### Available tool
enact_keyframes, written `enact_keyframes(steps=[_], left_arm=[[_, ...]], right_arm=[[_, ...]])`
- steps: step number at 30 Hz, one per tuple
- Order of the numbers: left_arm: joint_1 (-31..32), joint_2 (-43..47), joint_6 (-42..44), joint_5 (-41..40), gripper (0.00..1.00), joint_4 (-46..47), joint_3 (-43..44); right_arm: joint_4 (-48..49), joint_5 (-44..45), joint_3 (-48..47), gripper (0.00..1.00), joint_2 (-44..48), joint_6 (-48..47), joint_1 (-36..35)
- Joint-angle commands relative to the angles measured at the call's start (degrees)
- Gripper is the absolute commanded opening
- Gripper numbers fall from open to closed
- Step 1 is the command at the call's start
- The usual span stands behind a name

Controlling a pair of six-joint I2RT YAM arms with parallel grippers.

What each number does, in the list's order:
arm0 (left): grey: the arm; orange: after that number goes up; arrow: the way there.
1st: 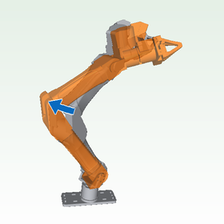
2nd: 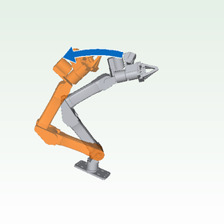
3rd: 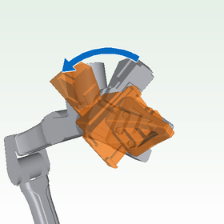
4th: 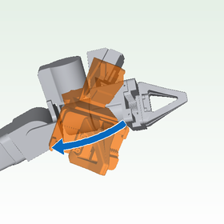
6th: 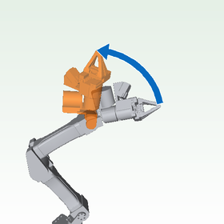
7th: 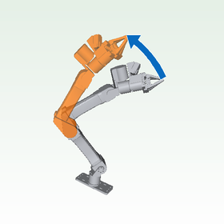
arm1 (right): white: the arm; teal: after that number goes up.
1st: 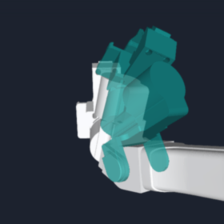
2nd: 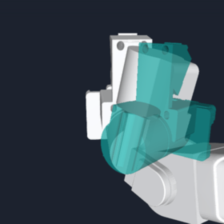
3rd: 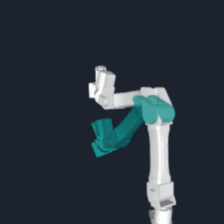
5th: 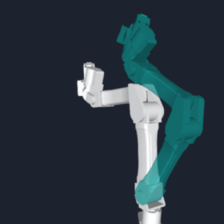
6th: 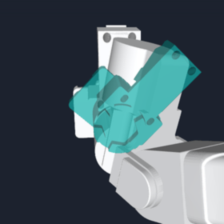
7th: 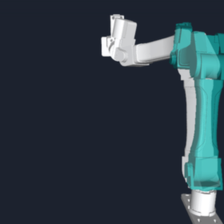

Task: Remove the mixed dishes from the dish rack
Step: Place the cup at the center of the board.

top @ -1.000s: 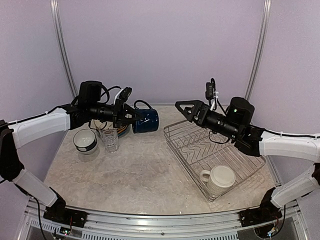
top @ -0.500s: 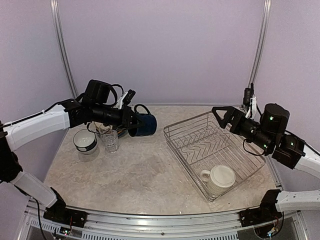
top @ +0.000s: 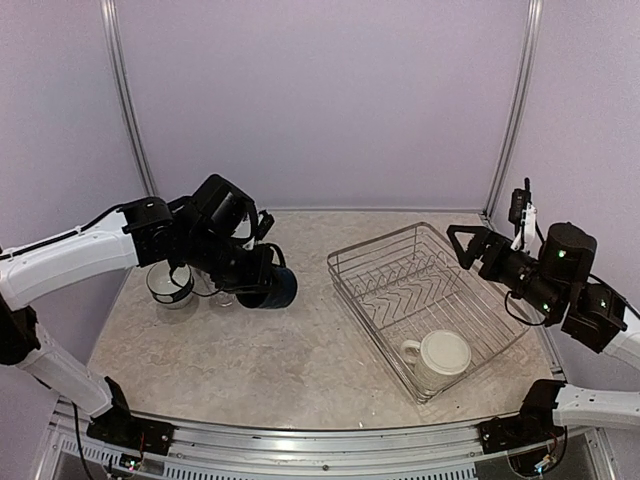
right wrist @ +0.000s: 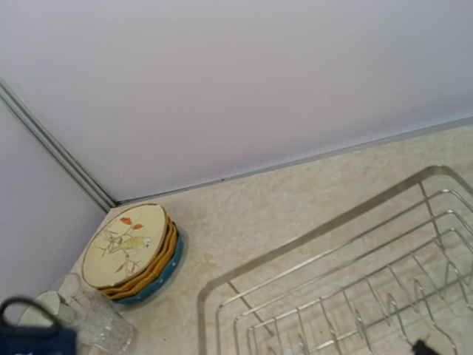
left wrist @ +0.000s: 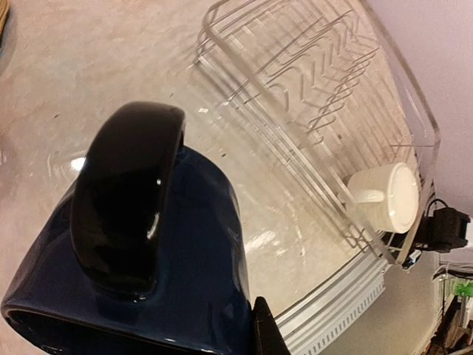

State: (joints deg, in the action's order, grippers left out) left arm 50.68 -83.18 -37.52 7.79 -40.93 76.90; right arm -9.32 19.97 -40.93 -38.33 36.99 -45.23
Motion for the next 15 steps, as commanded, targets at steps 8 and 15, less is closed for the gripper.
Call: enact_keyframes(steps=[8, 15], left_arm=[[2.5, 11.1, -19.5, -19.7, 0.0, -23.0, -10.7], [-4.3, 7.6, -24.7, -17.8, 0.0, -26.5, -17.4]], right_arm=[[3.1, 0.4, -1.5, 1.0, -5.3, -6.1, 0.6], [3.6, -0.7, -0.2, 1.0, -5.9, -5.3, 0.7]])
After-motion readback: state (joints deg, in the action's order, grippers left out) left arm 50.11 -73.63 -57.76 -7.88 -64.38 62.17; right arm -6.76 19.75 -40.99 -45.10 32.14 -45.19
